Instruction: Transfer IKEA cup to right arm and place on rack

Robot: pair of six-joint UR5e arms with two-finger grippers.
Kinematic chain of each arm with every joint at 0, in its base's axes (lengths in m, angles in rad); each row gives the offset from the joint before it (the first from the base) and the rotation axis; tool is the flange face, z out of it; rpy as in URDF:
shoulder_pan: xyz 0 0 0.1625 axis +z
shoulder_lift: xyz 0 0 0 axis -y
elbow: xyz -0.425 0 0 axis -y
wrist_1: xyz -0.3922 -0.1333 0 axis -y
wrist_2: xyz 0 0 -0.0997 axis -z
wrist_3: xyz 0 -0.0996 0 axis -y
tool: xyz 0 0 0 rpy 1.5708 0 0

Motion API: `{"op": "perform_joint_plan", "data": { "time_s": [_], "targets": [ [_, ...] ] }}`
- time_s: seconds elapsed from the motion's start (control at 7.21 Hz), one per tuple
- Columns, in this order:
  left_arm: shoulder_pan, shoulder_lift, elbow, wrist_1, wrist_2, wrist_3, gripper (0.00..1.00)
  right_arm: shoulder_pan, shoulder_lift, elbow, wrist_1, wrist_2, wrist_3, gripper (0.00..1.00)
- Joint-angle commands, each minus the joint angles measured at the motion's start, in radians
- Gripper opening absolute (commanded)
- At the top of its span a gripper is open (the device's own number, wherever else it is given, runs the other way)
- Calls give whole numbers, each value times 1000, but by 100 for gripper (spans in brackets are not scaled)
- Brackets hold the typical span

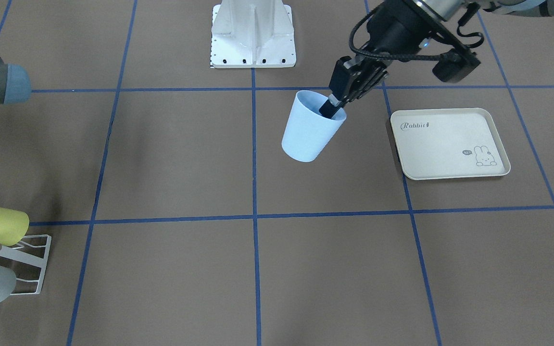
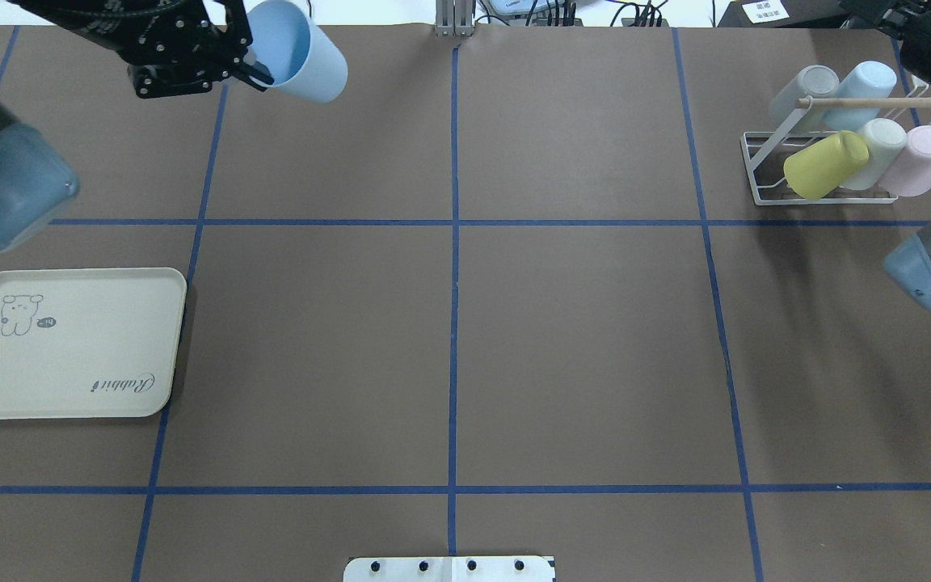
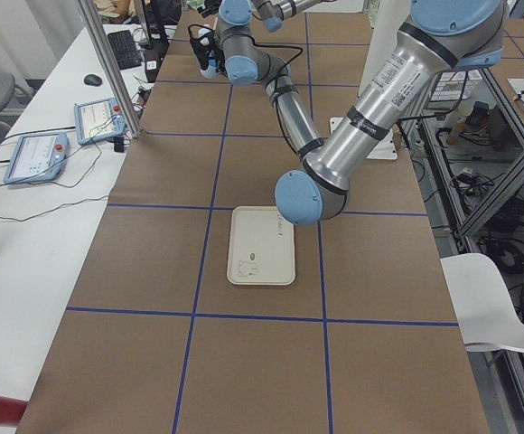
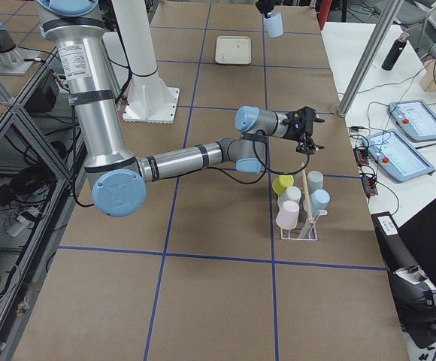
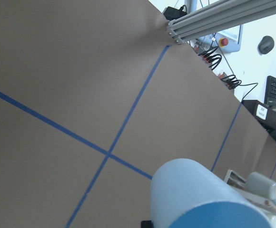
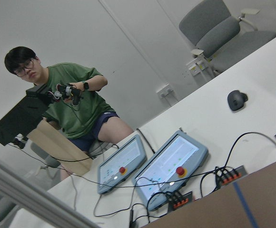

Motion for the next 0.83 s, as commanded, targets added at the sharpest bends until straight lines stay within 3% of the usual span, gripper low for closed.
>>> {"op": "perform_joint_plan", "data": {
  "time_s": [0.0, 0.28, 0.42, 0.69],
  "targets": [
    [141, -11, 55, -252, 264, -200, 0, -97, 5, 163, -1, 5, 315, 99],
    [203, -8, 151, -536, 375, -334, 0, -187, 49, 237, 2, 0, 522, 99],
    [204, -5, 201, -665, 378, -380, 0, -223, 95, 238, 3, 3, 630, 99],
    [204, 6, 245, -846, 374, -495, 0, -307, 146, 241, 60, 6, 664, 99]
  ]
}}
